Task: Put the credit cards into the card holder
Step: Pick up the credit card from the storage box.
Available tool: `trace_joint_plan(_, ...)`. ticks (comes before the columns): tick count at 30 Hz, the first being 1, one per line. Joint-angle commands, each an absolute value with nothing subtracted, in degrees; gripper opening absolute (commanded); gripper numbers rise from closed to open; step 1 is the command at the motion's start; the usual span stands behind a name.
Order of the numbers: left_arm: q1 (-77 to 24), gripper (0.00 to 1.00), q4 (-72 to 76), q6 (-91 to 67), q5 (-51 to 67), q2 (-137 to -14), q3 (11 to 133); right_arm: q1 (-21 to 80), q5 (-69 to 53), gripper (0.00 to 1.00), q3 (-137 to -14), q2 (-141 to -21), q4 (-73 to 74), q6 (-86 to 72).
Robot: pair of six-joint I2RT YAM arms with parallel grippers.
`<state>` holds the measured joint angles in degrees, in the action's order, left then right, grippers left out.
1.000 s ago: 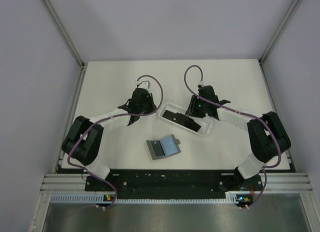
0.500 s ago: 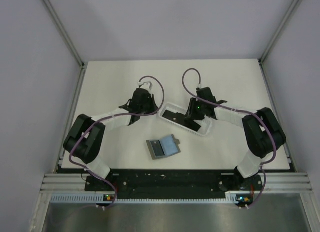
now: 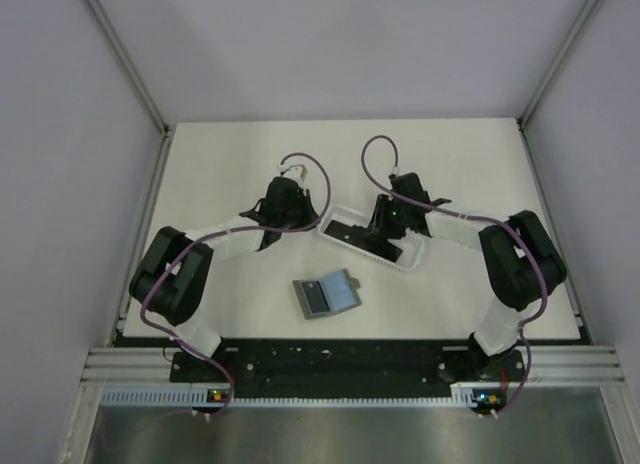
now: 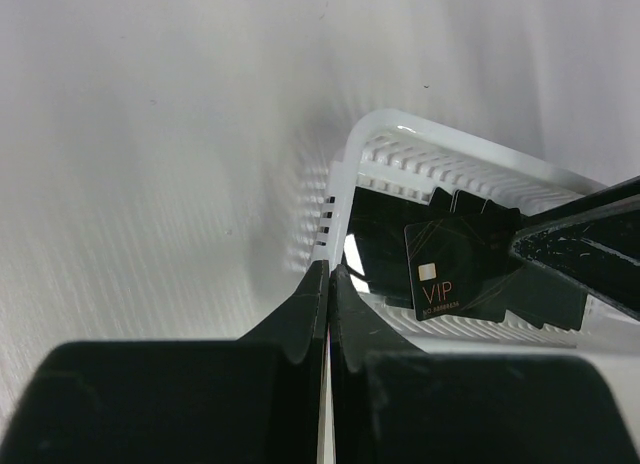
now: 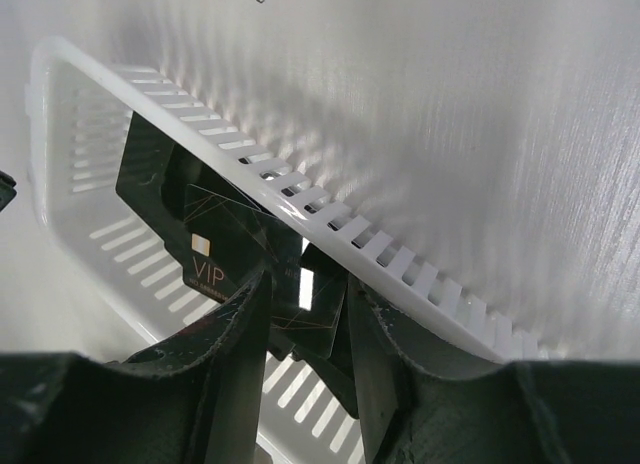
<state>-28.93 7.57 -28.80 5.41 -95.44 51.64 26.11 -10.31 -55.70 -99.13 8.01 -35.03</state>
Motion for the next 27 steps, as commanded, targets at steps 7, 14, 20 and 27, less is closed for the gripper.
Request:
trace_joint_plan(7,-28.8,0.0,10.9,-29.2,7.3,-96.1,51.4,25.8,-10.5,0.33,-57.1,-100.5,7.1,-34.9)
trace_joint_plan(14,-28.9,0.0,11.5,-29.9,8.9,-96.0,50.4,25.9,-12.1,0.34,-58.1,-101.9,7.4,-35.1)
trace_joint_plan(20,-28.9,0.0,12.0,-30.4,9.6,-96.2,49.7,26.9,-13.0,0.34,-59.1,-103.3,6.9,-35.0)
trace_joint_plan(27,-29.0,0.0,11.8,-30.1,9.7,-95.9,49.7,28.6,-13.5,0.34,-62.0,-105.9,7.7,-34.7)
